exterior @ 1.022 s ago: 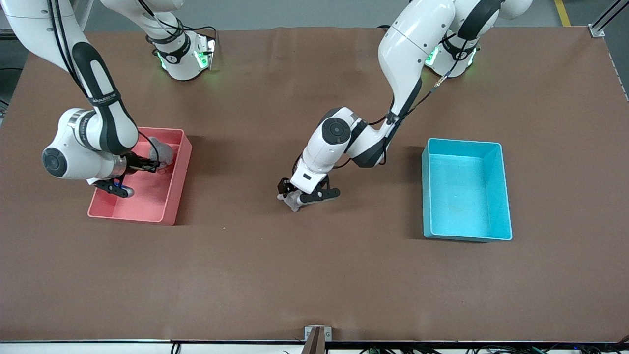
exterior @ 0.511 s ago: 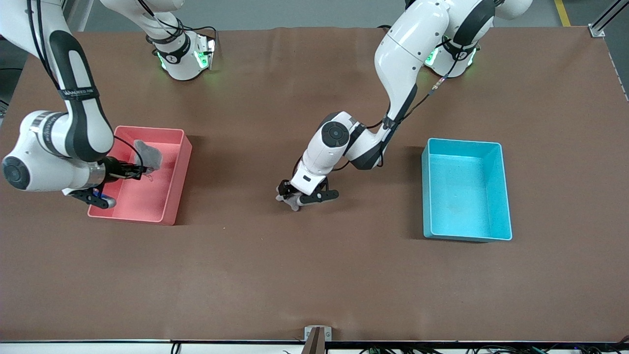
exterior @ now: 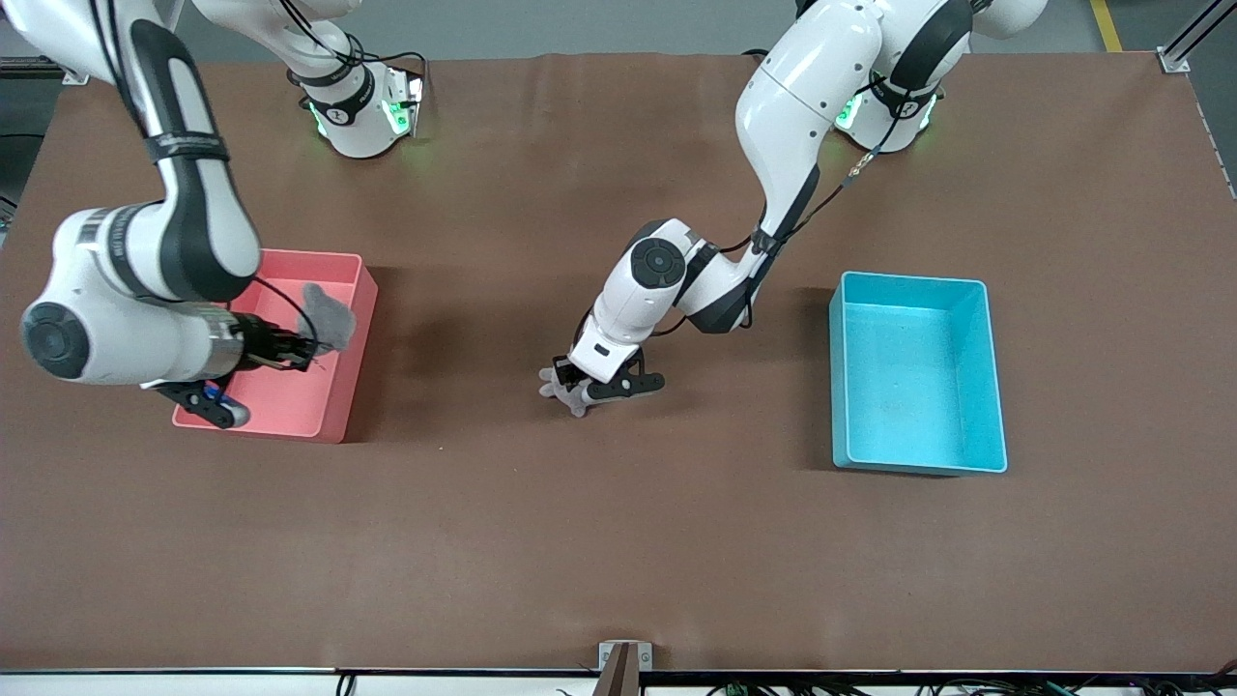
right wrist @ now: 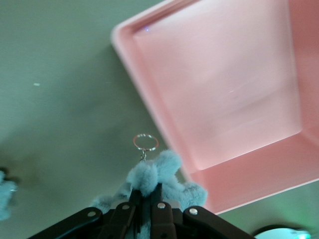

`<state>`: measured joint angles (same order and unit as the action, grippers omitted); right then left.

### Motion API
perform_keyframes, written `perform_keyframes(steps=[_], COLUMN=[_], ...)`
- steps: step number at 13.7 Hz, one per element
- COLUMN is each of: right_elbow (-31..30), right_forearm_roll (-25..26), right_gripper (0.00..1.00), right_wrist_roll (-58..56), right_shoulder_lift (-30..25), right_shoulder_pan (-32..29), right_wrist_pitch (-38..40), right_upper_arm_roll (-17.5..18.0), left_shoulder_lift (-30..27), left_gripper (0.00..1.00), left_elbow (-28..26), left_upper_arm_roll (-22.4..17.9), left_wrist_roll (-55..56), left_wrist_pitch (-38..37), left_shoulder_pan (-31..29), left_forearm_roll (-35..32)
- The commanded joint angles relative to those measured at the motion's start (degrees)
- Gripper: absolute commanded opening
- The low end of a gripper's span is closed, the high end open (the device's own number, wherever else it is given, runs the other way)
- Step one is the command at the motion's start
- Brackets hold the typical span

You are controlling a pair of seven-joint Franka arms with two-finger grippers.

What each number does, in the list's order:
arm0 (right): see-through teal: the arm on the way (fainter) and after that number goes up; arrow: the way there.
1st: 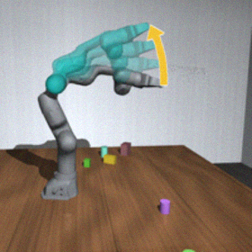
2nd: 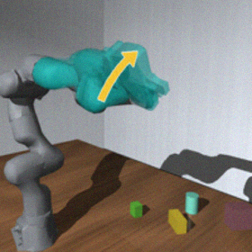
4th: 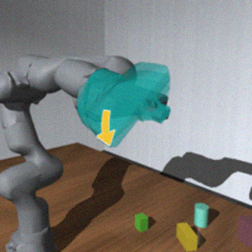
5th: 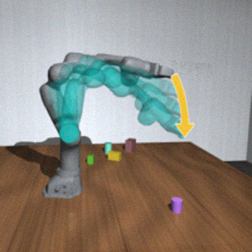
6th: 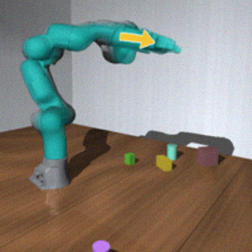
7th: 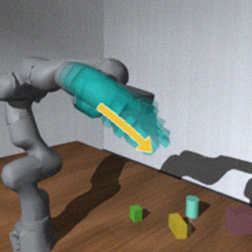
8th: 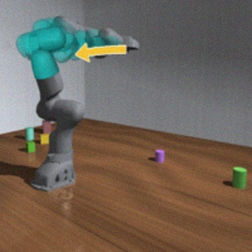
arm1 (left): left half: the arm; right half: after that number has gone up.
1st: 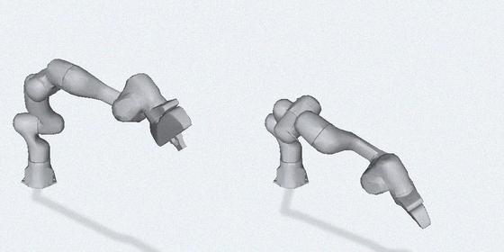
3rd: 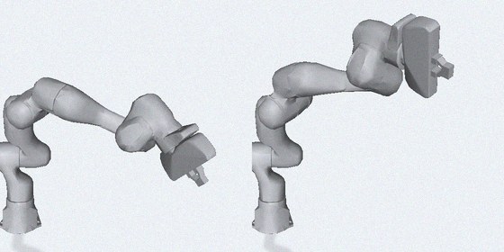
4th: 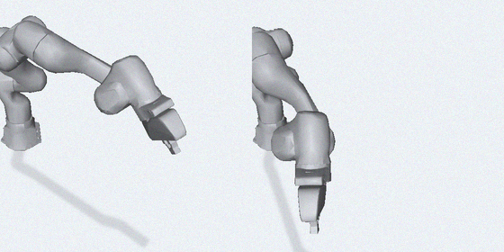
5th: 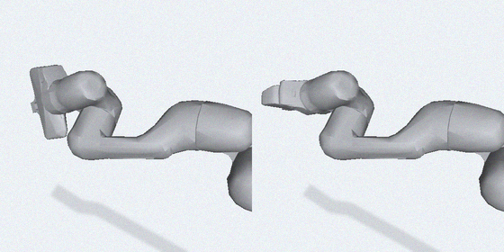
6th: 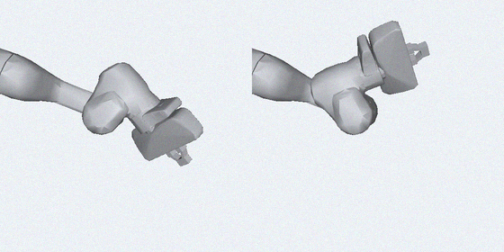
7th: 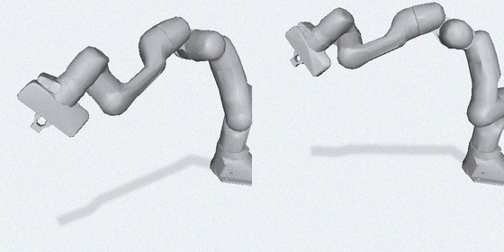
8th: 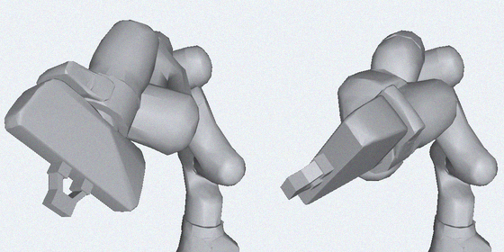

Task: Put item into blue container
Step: 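Lift the plush with the left gripper while the right gripper lifts another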

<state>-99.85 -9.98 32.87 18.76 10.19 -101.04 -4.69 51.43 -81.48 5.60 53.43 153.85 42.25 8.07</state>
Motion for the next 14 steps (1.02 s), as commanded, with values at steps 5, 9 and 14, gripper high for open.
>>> perform_keyframes(steps=[5,9,14], right_elbow=[0.27,0.54,1.41], right_forearm_roll=[-0.48,-0.39,0.23], right_gripper=[0.01,0.01,0.01], right_wrist_roll=[21.68,33.90,45.34], right_shoulder_lift=[1.45,5.66,11.29], right_shoulder_pan=[13.26,20.29,27.50], right_wrist_pitch=[-11.18,-20.22,-28.59], right_upper_arm_roll=[-0.32,-0.32,-0.41], left_shoulder_lift=[-5.52,-13.53,-26.00], left_gripper=[0.20,0.19,0.19], left_elbow=[0.36,0.36,-6.47], left_upper_arm_roll=[-0.59,-0.42,-0.33], left_wrist_roll=[-0.51,-9.37,-28.34], left_wrist_pitch=[-12.12,-29.09,-45.38], left_shoulder_pan=[-1.72,-6.20,-17.09], left_forearm_roll=[-6.30,-7.54,-7.54])
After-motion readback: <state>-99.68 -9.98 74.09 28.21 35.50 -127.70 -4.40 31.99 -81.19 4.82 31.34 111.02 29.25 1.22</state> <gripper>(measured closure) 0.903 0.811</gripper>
